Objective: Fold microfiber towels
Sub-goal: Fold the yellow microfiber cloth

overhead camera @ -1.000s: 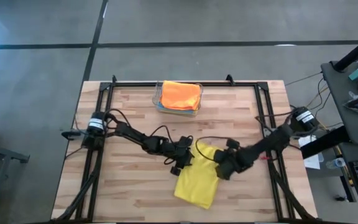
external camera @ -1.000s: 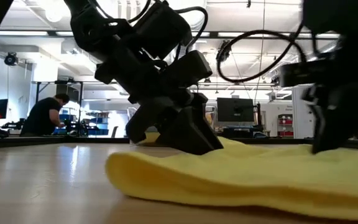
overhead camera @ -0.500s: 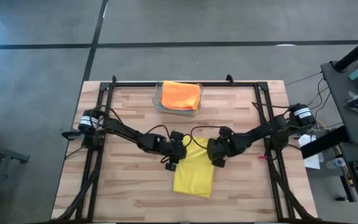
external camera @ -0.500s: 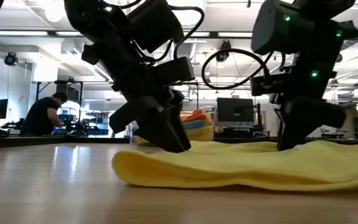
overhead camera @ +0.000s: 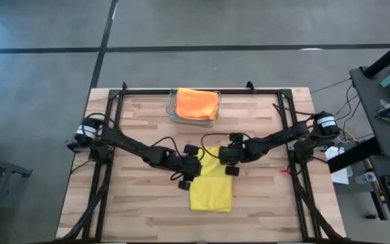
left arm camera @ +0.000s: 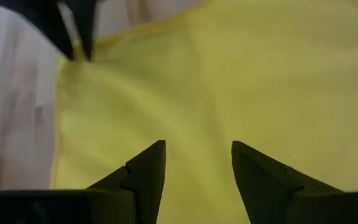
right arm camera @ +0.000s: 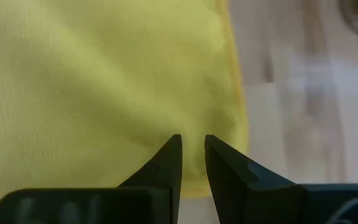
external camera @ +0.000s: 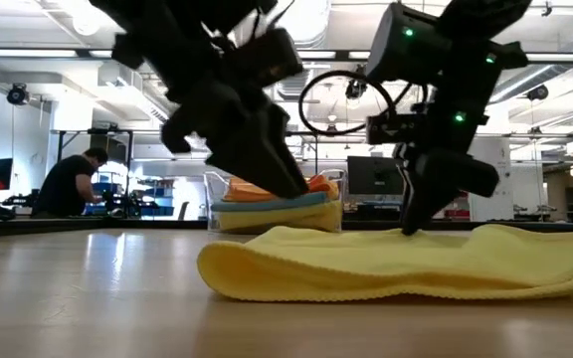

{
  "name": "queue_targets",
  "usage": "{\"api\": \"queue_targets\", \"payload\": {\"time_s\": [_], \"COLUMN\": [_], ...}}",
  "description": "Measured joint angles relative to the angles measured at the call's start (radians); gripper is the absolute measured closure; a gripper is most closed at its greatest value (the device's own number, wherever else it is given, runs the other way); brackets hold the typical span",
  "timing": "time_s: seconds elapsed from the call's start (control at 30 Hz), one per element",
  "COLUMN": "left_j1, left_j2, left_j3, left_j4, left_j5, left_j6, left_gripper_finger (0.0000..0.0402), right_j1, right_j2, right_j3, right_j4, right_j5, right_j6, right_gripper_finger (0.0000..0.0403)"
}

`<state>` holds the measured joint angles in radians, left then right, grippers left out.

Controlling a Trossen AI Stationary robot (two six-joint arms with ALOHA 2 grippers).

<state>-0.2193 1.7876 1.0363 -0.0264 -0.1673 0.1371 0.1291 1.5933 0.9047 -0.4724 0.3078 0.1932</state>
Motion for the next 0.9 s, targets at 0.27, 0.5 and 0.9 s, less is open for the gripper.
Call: {"api": "queue_targets", "payload": {"time_s": [0.27, 0.5, 0.9], "left_j1": [-0.134, -0.304, -0.403], "left_j2": [-0.071, -0.031, 0.075], "left_j3": [-0.017, -0.029, -0.018], "left_j4": [-0.063, -0.050, 0.050], "left_j5": [0.000, -0.105, -0.262], "left_j6": [0.019, 0.130, 0.316], "left_gripper_finger": [0.0233, 0.0233, 0.0233], "right_j1": [0.092, 0.297, 0.595], "right_j2": [-0.101, -0.146, -0.134], "right_j3": [0.046, 0.029, 0.029], "right_j4": [-0.047, -0.047, -0.039], "right_j5": [0.006, 0.032, 0.095], "right_j6": [0.027, 0.177, 0.384], "right_gripper_finger": [0.0339, 0.0339, 0.0339]}}
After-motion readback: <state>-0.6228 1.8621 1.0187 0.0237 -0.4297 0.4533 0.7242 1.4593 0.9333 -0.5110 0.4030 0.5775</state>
